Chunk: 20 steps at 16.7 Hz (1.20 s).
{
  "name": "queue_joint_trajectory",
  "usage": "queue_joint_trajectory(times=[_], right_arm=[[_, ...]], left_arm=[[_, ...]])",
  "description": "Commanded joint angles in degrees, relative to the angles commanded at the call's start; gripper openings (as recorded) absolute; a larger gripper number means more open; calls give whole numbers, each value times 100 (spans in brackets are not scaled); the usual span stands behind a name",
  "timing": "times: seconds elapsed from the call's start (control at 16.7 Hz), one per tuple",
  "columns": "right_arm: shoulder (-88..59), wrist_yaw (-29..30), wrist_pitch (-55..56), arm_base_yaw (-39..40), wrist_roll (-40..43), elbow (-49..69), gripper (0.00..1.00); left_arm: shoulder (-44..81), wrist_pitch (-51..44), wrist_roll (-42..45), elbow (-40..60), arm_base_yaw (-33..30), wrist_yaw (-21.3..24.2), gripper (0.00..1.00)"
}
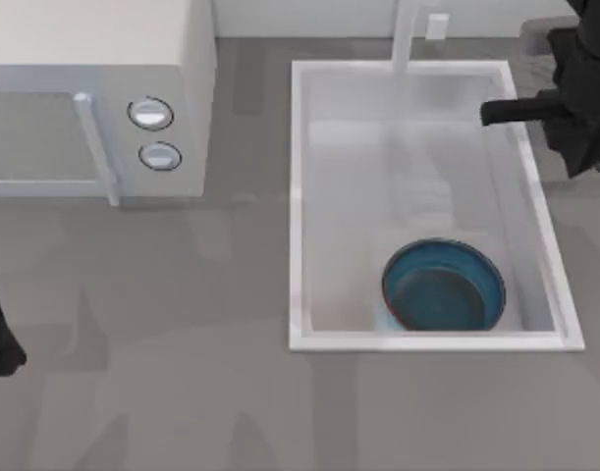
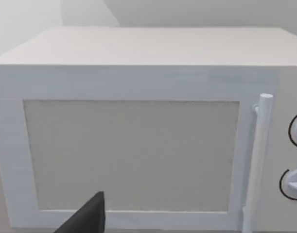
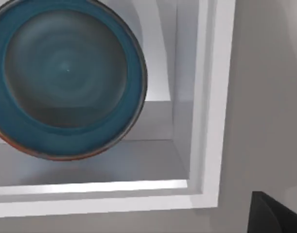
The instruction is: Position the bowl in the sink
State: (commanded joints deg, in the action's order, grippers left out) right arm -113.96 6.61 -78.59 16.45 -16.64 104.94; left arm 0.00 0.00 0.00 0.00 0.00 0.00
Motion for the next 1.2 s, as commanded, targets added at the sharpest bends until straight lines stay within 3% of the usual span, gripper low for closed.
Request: queue_joint_trajectory(times=[0.54,0.84,1.2], right_arm=[[-44,176,182,-223,21,-74,0],[-183,1007,1335,-1342,95,-629,0],[-154,2385,3680,-2927,246,-1648,0]], left_arm=[[0,0,0,0,0,0,100],[0,0,0,0,0,0,100],[0,0,0,0,0,0,100]])
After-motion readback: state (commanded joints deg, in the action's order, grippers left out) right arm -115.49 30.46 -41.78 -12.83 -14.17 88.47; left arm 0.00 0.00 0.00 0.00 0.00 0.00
